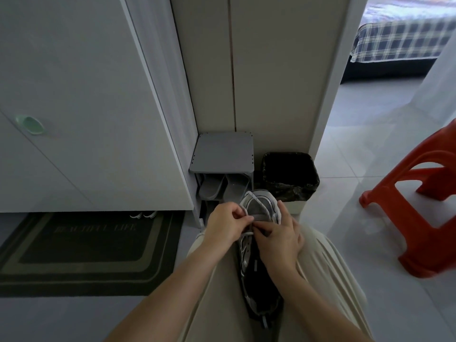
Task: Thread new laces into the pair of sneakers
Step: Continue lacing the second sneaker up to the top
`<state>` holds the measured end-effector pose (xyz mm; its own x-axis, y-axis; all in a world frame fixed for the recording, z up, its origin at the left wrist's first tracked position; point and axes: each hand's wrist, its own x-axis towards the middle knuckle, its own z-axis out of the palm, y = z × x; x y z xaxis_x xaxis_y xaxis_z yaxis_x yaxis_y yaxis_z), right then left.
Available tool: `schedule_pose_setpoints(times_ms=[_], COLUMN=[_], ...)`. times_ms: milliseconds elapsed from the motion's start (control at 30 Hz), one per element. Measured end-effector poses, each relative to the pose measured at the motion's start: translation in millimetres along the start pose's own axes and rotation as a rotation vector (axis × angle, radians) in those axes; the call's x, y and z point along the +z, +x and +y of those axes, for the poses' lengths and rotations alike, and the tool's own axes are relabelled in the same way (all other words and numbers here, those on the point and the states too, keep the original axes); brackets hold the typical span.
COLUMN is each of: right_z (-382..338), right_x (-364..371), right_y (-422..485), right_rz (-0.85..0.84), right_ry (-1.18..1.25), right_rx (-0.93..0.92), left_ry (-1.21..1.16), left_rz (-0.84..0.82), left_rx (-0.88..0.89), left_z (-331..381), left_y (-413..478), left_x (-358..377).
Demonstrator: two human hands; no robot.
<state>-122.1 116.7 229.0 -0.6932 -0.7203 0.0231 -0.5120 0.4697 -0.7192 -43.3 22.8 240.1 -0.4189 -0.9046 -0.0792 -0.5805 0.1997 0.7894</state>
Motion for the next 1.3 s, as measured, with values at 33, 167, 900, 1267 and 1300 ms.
schedule_pose_setpoints(times_ms=[33, 167, 900, 1267, 1300], right_z=[0.1, -0.8, 7.5, 19.2, 21.3], right_x=[0.6, 5.6, 25.4, 32.6, 31.6], right_y=[0.1, 0.4, -6.7, 7.1, 7.6], right_rz=[0.0, 0.031, 0.272, 0.192, 0.175], right_ry=[-0.001, -0.014, 0.003, -0.233, -0.296], right_rx=[-0.004, -0.002, -0.095, -0.225, -0.246], left_ry=[-0.022, -0.091, -0.114, -0.055, -0.039], left_rz=[-0.004, -0.024, -0.044, -0.122, -0.115], left_rx=[-0.026, -0.152, -0.178, -0.16, -0.145], left_z=[-0.6, -1.9, 0.9, 6.8, 6.2], left_y=[1.1, 1.5, 1.6, 1.1, 0.7], left_x=[0.4, 0.1, 1.0, -1.7, -2.2])
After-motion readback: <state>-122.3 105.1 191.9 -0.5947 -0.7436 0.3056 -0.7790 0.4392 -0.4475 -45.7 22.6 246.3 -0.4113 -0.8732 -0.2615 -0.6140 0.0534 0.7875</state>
